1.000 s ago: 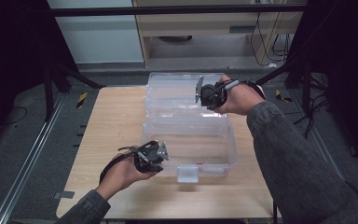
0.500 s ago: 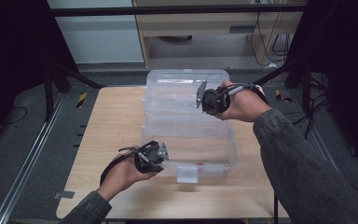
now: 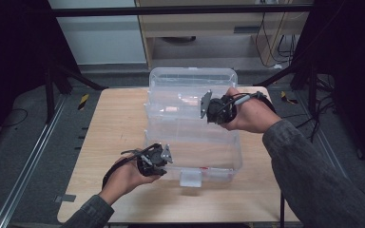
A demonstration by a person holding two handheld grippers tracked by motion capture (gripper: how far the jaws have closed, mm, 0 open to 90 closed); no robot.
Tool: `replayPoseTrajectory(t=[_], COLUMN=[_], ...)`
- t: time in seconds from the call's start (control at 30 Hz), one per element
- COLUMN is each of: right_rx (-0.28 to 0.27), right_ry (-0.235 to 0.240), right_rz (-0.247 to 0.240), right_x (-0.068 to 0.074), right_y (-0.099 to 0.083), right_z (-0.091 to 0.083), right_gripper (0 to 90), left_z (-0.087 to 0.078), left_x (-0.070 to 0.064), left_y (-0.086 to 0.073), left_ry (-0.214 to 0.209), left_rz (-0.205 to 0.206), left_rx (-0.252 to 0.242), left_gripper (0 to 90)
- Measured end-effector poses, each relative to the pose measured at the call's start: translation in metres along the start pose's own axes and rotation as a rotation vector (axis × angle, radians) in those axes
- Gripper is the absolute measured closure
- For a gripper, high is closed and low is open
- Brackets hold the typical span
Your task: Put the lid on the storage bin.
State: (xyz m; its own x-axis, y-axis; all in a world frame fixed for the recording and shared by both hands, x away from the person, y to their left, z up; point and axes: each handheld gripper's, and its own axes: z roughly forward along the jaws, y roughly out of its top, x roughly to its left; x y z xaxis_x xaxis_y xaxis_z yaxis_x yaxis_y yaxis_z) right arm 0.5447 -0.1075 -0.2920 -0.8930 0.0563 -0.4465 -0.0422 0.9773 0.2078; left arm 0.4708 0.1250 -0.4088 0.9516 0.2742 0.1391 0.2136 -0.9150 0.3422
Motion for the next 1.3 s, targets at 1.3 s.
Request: replayPoseTrajectory(t=[1.3], right_rx=[-0.03], right_ry=[0.005], right_rz=[-0.02], right_x=[0.041], right_y=[-0.005], right_z=[-0.011], right_gripper=[84.9], left_z=[0.001], left_x=[-0.003], left_y=[-0.001], left_ry=[0.023], left_rz=[-0.034], left_rx=[-0.011], left_gripper=[73.5])
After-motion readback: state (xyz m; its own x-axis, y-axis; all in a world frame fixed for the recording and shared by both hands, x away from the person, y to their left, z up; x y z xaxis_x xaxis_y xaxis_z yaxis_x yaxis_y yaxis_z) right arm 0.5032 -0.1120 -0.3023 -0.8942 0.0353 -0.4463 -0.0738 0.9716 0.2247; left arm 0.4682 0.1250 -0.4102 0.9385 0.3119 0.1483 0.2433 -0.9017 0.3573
